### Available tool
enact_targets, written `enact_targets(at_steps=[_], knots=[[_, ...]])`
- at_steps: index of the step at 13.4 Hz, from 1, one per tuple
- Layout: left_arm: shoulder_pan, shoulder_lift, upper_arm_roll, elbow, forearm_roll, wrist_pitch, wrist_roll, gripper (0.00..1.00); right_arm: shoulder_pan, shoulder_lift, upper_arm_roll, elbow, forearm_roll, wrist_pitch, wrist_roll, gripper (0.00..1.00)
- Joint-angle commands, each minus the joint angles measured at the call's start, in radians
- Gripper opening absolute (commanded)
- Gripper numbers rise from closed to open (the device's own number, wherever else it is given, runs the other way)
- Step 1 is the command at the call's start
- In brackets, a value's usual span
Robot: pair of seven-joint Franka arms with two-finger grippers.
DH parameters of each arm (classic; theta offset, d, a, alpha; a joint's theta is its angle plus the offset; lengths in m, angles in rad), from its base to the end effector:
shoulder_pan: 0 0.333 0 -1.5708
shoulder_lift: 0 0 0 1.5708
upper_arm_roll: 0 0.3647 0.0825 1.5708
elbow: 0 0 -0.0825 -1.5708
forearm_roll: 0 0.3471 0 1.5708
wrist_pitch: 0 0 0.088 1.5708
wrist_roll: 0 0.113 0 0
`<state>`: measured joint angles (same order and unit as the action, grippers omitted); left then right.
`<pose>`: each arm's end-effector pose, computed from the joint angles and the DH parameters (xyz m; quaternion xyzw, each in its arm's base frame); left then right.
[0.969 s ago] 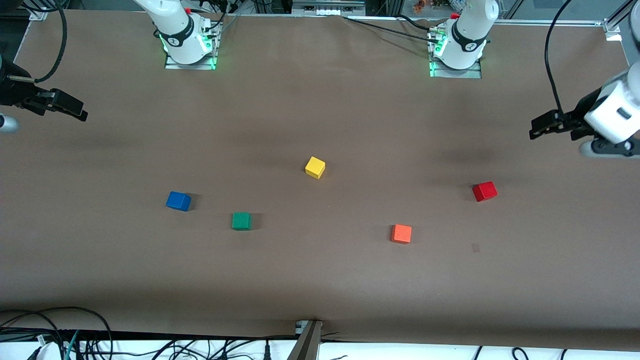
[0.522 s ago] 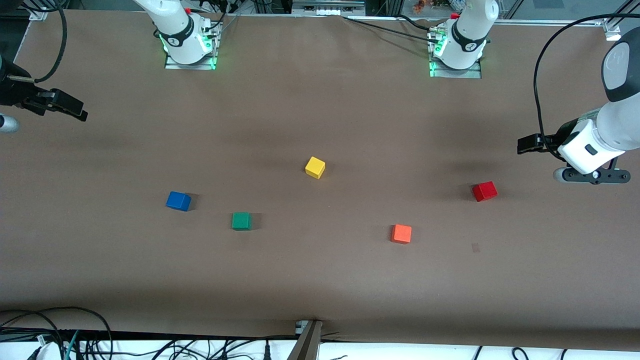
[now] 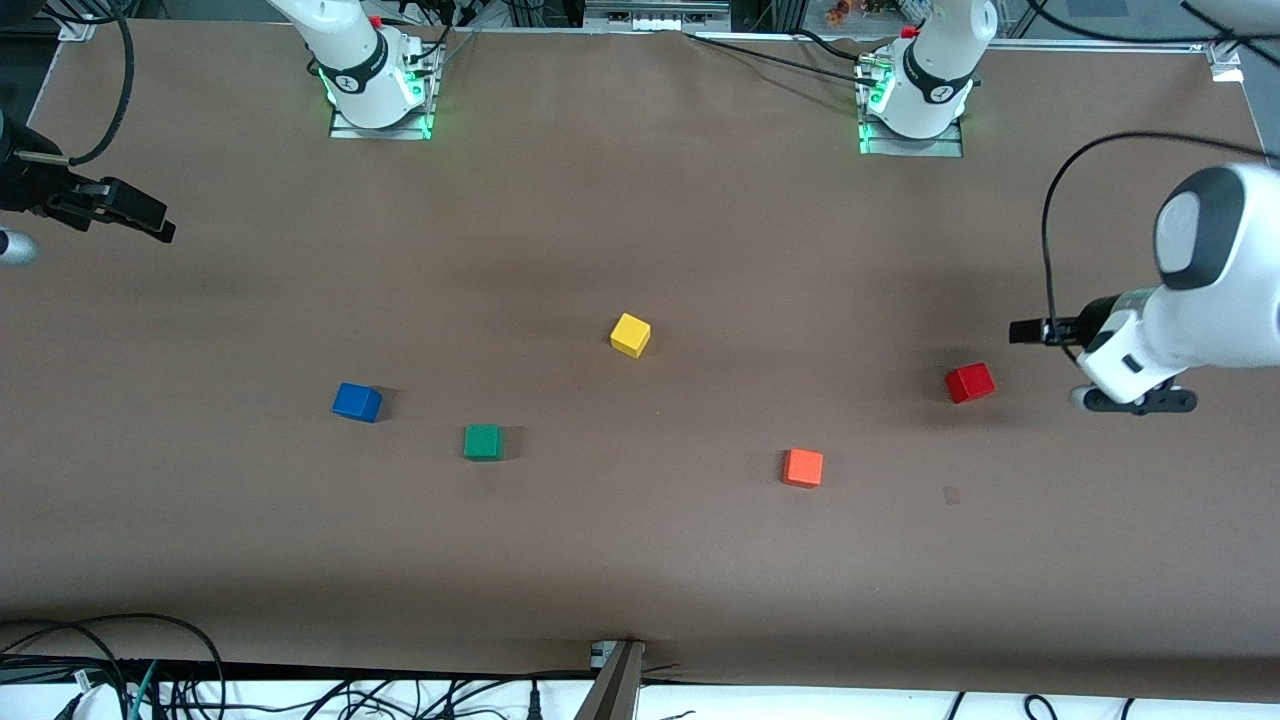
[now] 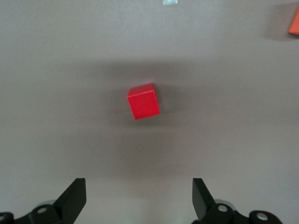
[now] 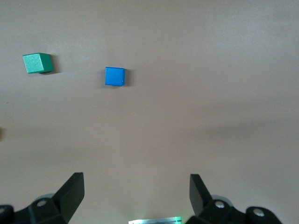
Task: Pass red block to right arm, stack on blue
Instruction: 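Move the left gripper down over the red cube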
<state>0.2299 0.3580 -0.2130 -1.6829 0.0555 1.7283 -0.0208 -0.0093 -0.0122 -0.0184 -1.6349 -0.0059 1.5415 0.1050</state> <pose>0.5996 0.0308 0.4313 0.9883 0.0110 -0.1515 0.0109 0.5073 -0.0148 0.6433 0.9970 -0.0662 -0.0404 0.0044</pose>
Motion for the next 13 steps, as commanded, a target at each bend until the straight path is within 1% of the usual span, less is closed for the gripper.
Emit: enact_targets(at_steps=[1, 2, 4, 6, 7, 9, 13], knots=[[0.006, 0.009, -0.005, -0.12, 0.021, 0.174, -0.018, 1.0, -0.005, -0.006, 0.005, 0.0, 0.001, -0.006, 0.01, 1.0], [0.011, 0.006, -0.006, -0.179, 0.021, 0.263, -0.018, 1.0, -0.005, -0.006, 0.003, 0.0, 0.001, -0.006, 0.008, 1.0], [0.019, 0.012, -0.006, -0.257, 0.021, 0.406, -0.019, 1.0, -0.005, -0.006, 0.003, 0.001, 0.001, -0.006, 0.008, 1.0], [0.019, 0.067, 0.001, -0.314, 0.026, 0.564, -0.019, 1.0, -0.005, -0.006, 0.003, 0.0, 0.001, -0.006, 0.01, 1.0], [0.025, 0.094, 0.009, -0.319, 0.053, 0.606, -0.021, 1.0, -0.005, -0.006, 0.003, 0.001, 0.001, -0.004, 0.008, 1.0], [0.037, 0.11, 0.011, -0.319, 0.076, 0.616, -0.019, 1.0, -0.005, -0.006, 0.003, 0.001, 0.001, -0.006, 0.008, 1.0], [0.037, 0.125, 0.011, -0.319, 0.076, 0.616, -0.019, 1.0, -0.005, -0.006, 0.003, 0.0, 0.001, -0.004, 0.008, 1.0]])
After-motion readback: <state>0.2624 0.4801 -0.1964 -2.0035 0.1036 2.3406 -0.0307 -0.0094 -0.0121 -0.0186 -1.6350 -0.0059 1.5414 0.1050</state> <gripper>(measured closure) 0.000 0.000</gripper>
